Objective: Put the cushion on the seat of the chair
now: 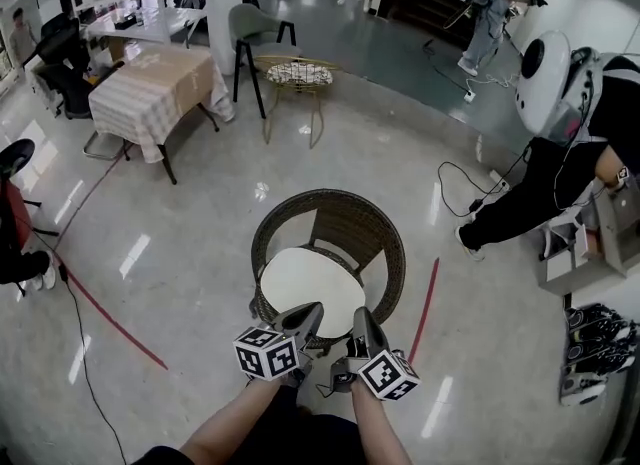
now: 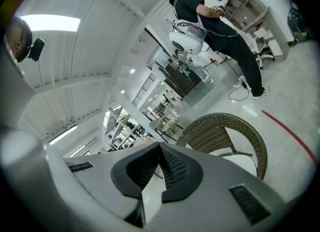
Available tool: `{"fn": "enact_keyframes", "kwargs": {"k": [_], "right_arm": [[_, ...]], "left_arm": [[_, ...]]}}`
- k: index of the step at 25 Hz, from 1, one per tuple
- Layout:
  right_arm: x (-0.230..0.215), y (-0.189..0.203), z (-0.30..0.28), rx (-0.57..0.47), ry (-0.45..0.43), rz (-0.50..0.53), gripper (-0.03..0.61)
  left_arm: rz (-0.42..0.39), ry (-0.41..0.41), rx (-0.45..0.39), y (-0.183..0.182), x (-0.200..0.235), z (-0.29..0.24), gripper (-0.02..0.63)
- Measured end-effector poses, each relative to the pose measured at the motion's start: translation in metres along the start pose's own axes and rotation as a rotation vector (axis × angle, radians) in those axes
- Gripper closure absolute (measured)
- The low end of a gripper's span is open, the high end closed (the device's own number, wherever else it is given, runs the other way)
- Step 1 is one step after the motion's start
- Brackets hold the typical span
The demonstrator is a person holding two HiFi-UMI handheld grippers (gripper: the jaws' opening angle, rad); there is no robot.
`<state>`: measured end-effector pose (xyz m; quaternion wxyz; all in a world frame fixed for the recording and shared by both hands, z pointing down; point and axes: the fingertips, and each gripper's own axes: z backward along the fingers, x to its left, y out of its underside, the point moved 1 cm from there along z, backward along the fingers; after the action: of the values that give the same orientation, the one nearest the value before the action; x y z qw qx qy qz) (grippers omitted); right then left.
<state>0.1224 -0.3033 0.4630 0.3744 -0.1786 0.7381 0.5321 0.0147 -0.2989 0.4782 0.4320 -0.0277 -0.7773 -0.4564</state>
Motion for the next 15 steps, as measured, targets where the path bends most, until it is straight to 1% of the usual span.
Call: {"fn": "enact_keyframes", "kwargs": {"k": [2, 6, 9, 11, 13, 15], "right_arm": [[0.013, -0.006, -0.003, -0.021, -0.026, 0.024, 0.562], [0.035, -0.021, -0.001, -0.067, -0.062, 0.044, 0.563], [0.05, -0.029, -0.004, -0.071, -0.084, 0.12, 0.564], [0.058, -0.03, -0.009, -0.065, -0.113, 0.162, 0.565], [0.066, -0.029, -0.012, -0.063, -0.137, 0.186, 0.565], [0.071, -0.026, -0.013, -0.064, -0.142, 0.213, 0.566]], "left_arm": [[-0.051, 0.009, -0.016, -0.009, -0.007, 0.0, 0.621], [-0.178, 0.019, -0.049, -0.028, -0.027, 0.002, 0.623], [-0.296, 0.024, -0.082, -0.045, -0.044, 0.004, 0.623], [-0.378, 0.023, -0.106, -0.056, -0.052, 0.003, 0.621], [-0.429, 0.019, -0.125, -0.064, -0.055, 0.003, 0.621], [-0.453, 0.02, -0.129, -0.069, -0.055, 0.007, 0.621]]}}
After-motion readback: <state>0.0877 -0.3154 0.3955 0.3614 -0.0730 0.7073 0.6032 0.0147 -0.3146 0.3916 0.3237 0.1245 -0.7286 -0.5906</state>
